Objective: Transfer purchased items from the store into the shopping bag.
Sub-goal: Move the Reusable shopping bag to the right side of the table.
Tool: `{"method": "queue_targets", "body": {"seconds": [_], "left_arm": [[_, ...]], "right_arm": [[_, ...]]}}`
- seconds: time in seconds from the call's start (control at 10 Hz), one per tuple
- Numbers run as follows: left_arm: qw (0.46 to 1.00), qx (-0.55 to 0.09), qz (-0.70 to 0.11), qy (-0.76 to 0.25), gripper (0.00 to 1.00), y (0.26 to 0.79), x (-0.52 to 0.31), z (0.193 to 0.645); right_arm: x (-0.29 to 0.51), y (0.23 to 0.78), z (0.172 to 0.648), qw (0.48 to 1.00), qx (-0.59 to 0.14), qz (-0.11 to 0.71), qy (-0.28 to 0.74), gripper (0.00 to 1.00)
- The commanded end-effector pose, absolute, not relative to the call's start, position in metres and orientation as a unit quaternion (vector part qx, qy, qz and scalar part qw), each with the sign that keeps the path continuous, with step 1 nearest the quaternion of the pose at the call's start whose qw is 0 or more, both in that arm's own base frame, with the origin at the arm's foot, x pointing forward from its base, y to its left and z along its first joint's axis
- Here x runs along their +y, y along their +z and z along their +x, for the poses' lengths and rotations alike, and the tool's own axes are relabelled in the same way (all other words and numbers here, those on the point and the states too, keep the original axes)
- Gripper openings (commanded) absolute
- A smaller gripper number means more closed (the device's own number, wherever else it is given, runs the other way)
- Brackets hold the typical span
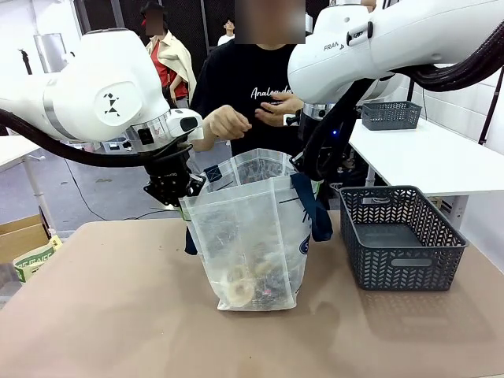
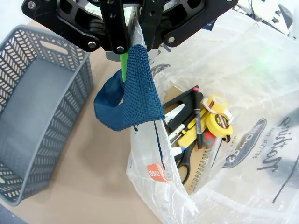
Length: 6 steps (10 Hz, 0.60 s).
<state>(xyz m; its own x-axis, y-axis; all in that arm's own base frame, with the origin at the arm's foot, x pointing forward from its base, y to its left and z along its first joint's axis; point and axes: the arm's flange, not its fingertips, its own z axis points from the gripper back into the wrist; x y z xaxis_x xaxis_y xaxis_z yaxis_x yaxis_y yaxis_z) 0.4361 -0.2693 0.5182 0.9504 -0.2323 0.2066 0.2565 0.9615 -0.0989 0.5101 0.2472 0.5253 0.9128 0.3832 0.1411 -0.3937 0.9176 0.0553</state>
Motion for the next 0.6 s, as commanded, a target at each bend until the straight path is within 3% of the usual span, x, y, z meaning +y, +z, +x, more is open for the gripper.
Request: {"method": "queue_targets", "body": {"seconds": [0.0,0.5], "left_arm": [[0.986,-0.098,-0.058,-0.119,0.0,0.5182,-0.265,0.4329],[0.986,-0.098,-0.058,-0.119,0.0,0.5182,-0.265,0.4329]], "right_arm": [[0.2445,0.5251,0.5116,0.977,-0.064,0.041,0.198,0.0],[0.2445,0.5251,0.5116,0.977,-0.064,0.041,0.198,0.0]]}}
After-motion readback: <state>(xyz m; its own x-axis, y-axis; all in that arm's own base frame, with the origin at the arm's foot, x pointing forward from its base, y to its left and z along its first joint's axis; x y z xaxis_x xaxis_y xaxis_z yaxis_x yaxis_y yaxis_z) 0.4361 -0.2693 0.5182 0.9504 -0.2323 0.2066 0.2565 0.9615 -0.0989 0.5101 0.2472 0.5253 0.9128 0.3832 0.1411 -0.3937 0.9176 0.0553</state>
